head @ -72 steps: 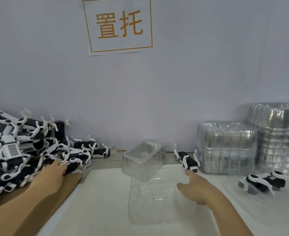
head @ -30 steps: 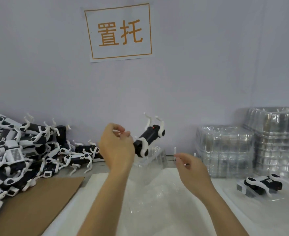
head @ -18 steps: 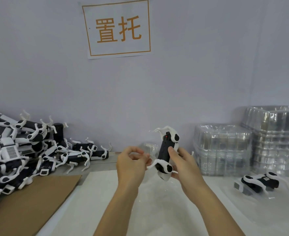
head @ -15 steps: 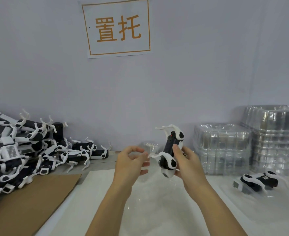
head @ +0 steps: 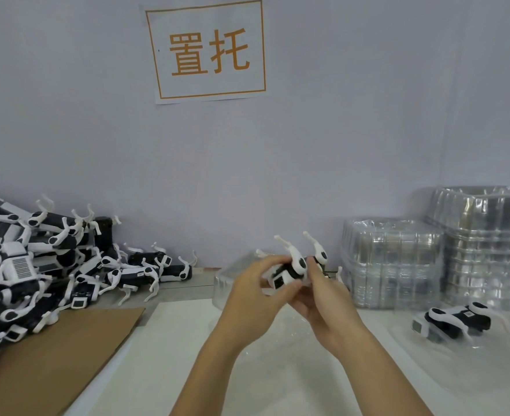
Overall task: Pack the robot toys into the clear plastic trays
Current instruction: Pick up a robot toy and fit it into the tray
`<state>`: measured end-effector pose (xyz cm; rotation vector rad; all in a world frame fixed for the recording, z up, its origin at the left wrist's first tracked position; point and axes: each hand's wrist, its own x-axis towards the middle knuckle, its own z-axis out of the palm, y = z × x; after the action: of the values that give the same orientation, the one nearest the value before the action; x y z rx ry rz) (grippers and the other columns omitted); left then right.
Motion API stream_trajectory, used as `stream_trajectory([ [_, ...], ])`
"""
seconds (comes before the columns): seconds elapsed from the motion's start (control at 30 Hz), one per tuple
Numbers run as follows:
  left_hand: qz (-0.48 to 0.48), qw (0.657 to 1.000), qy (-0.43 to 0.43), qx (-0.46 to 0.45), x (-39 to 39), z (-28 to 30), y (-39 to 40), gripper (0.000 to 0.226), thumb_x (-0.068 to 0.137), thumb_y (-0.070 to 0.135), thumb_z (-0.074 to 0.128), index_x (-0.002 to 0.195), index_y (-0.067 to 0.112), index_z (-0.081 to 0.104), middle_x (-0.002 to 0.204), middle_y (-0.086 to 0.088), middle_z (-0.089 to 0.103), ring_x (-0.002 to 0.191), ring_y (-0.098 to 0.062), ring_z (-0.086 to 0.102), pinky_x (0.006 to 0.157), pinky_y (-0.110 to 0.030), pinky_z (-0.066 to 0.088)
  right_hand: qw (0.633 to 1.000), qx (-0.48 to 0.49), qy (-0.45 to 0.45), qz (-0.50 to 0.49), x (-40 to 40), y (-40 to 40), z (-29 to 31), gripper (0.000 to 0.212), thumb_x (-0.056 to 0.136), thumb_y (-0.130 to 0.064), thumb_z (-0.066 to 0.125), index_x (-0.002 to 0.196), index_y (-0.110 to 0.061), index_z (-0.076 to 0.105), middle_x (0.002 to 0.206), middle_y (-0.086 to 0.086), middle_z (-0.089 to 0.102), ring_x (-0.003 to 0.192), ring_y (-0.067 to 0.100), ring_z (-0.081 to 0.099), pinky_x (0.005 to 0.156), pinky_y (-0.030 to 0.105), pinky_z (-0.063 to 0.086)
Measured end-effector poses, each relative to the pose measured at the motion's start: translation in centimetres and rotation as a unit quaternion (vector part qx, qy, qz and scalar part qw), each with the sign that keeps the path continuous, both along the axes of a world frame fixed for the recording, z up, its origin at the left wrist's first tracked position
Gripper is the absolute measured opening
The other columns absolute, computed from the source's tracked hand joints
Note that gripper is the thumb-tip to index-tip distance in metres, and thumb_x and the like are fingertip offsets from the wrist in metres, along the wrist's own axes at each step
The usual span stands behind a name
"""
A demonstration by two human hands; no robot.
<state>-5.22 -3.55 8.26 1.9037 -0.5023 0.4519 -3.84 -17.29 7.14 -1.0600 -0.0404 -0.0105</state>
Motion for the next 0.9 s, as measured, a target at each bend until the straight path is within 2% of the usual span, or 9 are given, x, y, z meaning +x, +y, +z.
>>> stream_trajectory([
  [0.17,0.052,0.969,0.052,-0.235,0.7,0.9,0.7,0.018,0.098,0.035,0.058,0.107,0.023,0.069,0.095,-0.008,0.073,0.074,-0.02,0.072,0.065,-0.03,0.06,0.977,-0.173,-0.05,-0.117,-0.2,0.2,0.3,0.012,0.095,-0.021,0.062,0.105,-0.024,0.068,0.1,0.0,0.075,0.083,0.01,0.072,0.075,0.03,0.055],
  [0.23,0.035,0.942,0.113,-0.313,0.7,1.1,1.1,0.035,0.101,0.043,0.047,0.106,0.015,0.067,0.09,-0.013,0.074,0.066,-0.023,0.07,0.06,-0.031,0.058,0.942,-0.254,-0.116,-0.185,-0.3,0.3,0.1,0.028,0.089,-0.019,0.07,0.109,-0.033,0.057,0.109,-0.006,0.066,0.086,-0.001,0.065,0.076,0.024,0.053],
  [0.3,0.012,0.922,0.164,-0.351,0.6,1.0,1.3,0.048,0.103,0.05,0.038,0.109,0.011,0.066,0.086,-0.018,0.073,0.065,-0.028,0.07,0.058,-0.033,0.058,0.906,-0.312,-0.189,-0.214,-0.4,0.6,-0.2,0.049,0.085,-0.019,0.076,0.12,-0.037,0.048,0.119,-0.008,0.055,0.1,0.001,0.059,0.085,0.024,0.052],
  [0.43,0.008,0.929,0.21,-0.306,0.4,0.8,1.6,0.06,0.102,0.059,0.024,0.111,0.016,0.065,0.083,-0.021,0.074,0.063,-0.033,0.071,0.051,-0.031,0.054,0.876,-0.344,-0.269,-0.202,-0.4,0.6,-0.4,0.074,0.082,-0.018,0.079,0.136,-0.047,0.039,0.131,-0.018,0.045,0.12,0.001,0.049,0.099,0.032,0.048],
  [0.53,0.019,0.938,0.217,-0.27,0.4,1.0,1.5,0.066,0.102,0.062,0.019,0.104,0.018,0.069,0.076,-0.023,0.073,0.048,-0.029,0.064,0.044,-0.027,0.05,0.859,-0.342,-0.306,-0.229,-0.3,0.2,-0.3,0.067,0.086,-0.016,0.075,0.135,-0.047,0.042,0.127,-0.019,0.053,0.12,0.0,0.05,0.096,0.038,0.051],
  [0.63,0.042,0.945,0.197,-0.257,0.3,1.3,1.5,0.063,0.101,0.061,0.027,0.092,0.021,0.074,0.063,-0.02,0.069,0.042,-0.026,0.056,0.042,-0.026,0.046,0.836,-0.375,-0.3,-0.267,-0.1,-0.3,-0.1,0.054,0.085,-0.023,0.074,0.122,-0.05,0.044,0.116,-0.023,0.052,0.111,-0.005,0.051,0.09,0.032,0.051],
  [0.77,0.034,0.963,0.16,-0.213,-0.1,2.1,1.6,0.044,0.098,0.052,0.047,0.09,0.019,0.076,0.055,-0.01,0.063,0.046,-0.024,0.058,0.042,-0.028,0.045,0.85,-0.391,-0.259,-0.241,0.2,-0.5,-0.4,0.045,0.08,-0.023,0.077,0.11,-0.041,0.049,0.107,-0.021,0.059,0.101,0.003,0.058,0.085,0.038,0.054],
  [0.83,0.059,0.973,0.13,-0.182,-0.3,2.4,1.8,0.045,0.099,0.047,0.047,0.083,0.017,0.077,0.053,-0.008,0.062,0.045,-0.021,0.058,0.04,-0.026,0.043,0.847,-0.411,-0.244,-0.233,0.2,-0.5,-0.7,0.046,0.079,-0.027,0.079,0.112,-0.039,0.05,0.107,-0.021,0.06,0.1,0.004,0.059,0.084,0.037,0.055],
  [0.9,0.09,0.977,0.108,-0.159,-0.4,2.4,1.8,0.048,0.1,0.045,0.045,0.077,0.016,0.075,0.052,-0.006,0.062,0.043,-0.019,0.058,0.038,-0.023,0.041,0.818,-0.451,-0.258,-0.246,0.1,-0.5,-0.8,0.058,0.079,-0.026,0.08,0.124,-0.039,0.046,0.116,-0.022,0.055,0.106,0.004,0.055,0.086,0.026,0.049],
])
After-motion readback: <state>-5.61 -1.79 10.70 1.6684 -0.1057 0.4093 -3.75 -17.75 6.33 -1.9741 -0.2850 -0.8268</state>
